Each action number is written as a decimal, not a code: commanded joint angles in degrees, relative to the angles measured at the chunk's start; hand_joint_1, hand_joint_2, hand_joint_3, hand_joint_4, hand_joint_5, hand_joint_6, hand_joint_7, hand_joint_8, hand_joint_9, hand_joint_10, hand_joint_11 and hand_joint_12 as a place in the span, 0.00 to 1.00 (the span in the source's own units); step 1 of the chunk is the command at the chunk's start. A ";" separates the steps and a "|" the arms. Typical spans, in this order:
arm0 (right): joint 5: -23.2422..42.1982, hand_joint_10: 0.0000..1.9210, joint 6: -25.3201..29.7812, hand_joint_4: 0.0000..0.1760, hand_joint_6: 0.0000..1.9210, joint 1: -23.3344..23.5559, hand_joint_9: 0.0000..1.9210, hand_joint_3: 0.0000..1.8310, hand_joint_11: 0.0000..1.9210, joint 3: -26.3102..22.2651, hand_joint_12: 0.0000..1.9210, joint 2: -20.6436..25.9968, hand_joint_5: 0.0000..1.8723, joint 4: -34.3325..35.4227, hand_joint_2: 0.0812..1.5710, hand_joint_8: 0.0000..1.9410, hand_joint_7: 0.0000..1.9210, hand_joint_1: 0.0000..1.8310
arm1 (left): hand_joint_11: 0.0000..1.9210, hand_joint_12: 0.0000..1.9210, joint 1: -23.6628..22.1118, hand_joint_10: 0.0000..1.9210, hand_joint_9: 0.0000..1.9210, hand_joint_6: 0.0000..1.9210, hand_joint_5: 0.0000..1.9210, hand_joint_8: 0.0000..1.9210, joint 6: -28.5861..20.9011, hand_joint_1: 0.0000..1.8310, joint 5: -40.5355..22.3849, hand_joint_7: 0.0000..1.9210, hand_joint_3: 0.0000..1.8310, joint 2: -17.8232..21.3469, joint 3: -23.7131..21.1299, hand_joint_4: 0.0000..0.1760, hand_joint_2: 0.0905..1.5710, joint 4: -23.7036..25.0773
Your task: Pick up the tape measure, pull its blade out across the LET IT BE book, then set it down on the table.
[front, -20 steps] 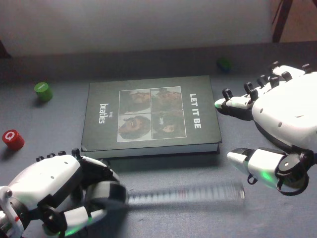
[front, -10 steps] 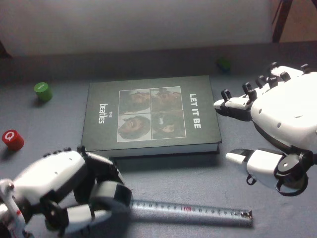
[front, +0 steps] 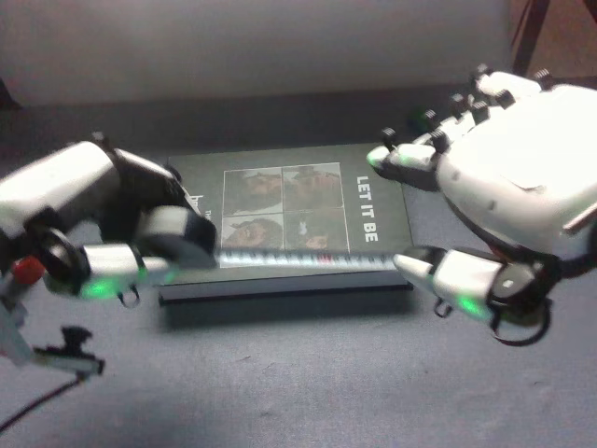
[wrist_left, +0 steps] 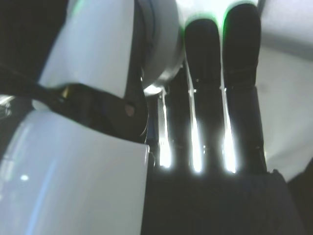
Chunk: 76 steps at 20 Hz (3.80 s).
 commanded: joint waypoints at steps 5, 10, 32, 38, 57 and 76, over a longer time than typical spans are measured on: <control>-7.16 0.00 -2.87 0.02 0.00 2.76 0.22 0.00 0.04 5.43 0.50 -7.59 0.20 -3.51 0.65 0.00 0.25 0.44 | 0.46 0.61 -6.79 0.68 0.48 0.46 0.48 0.53 0.35 0.75 1.26 0.50 0.00 2.27 2.99 0.00 0.70 -1.44; -7.07 0.01 -0.59 0.00 0.01 4.66 0.28 0.00 0.13 9.73 0.52 -12.03 0.28 -3.24 0.66 0.00 0.29 0.53 | 0.45 0.62 -10.72 0.68 0.47 0.49 0.46 0.52 1.28 0.75 4.96 0.50 0.00 2.69 4.54 0.00 0.70 -3.76; -2.11 0.02 -10.58 0.00 0.01 12.84 0.39 0.00 0.19 28.48 0.50 -24.88 0.42 23.01 0.67 0.01 0.42 0.57 | 0.44 0.64 -13.98 0.69 0.47 0.44 0.50 0.51 2.65 0.75 11.80 0.50 0.00 3.60 6.77 0.00 0.69 -5.76; -2.30 0.02 -8.24 0.00 0.01 11.41 0.41 0.00 0.20 29.25 0.51 -25.38 0.43 20.00 0.68 0.01 0.43 0.57 | 0.45 0.64 -13.97 0.69 0.48 0.45 0.48 0.50 2.65 0.75 11.58 0.51 0.00 3.63 6.66 0.00 0.69 -5.74; -2.97 0.01 -3.86 0.00 0.00 8.31 0.43 0.00 0.21 30.31 0.50 -26.34 0.45 13.92 0.68 0.00 0.46 0.57 | 0.46 0.64 -14.05 0.68 0.48 0.46 0.48 0.53 2.68 0.75 11.25 0.49 0.00 3.60 6.72 0.00 0.70 -7.17; -2.85 0.01 -4.80 0.00 0.00 7.88 0.44 0.00 0.21 30.29 0.51 -26.46 0.45 15.27 0.69 0.00 0.46 0.56 | 0.45 0.64 -14.03 0.68 0.48 0.48 0.47 0.52 2.69 0.75 11.07 0.50 0.00 3.49 6.91 0.00 0.70 -7.10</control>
